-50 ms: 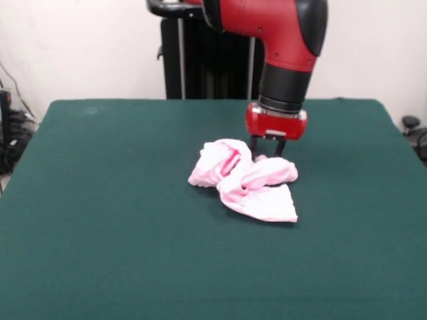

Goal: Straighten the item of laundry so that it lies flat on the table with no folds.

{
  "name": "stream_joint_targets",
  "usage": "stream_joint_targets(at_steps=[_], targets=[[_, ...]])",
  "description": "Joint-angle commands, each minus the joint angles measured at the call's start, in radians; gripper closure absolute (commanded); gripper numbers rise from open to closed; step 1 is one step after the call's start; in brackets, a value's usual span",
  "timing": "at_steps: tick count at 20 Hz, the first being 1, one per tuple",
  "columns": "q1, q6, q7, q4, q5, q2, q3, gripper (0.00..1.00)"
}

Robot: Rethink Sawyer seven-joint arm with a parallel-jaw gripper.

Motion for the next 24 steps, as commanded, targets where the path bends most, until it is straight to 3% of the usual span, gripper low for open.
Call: stream_joint_targets(at_steps=[1,4,7,15,17,20,24], targets=[[-0.027,-0.184,0.323,-0.090,0.051,0.178,0.128,1.00],[0.021,-0.178,0.306,-0.087,0.094,0.164,0.083,1.00],[0.016,-0.106,0.301,-0.068,0.115,0.143,0.097,1.00],[-0.117,0.131,0.281,0.022,0.093,0.015,0.218,1.00],[-0.117,0.269,0.261,0.044,0.122,-0.072,0.208,1.00],[-0.023,0.620,0.255,0.012,0.159,-0.228,0.072,1.00],[0.015,0.899,0.295,-0.065,0.128,-0.321,-0.004,1.00]])
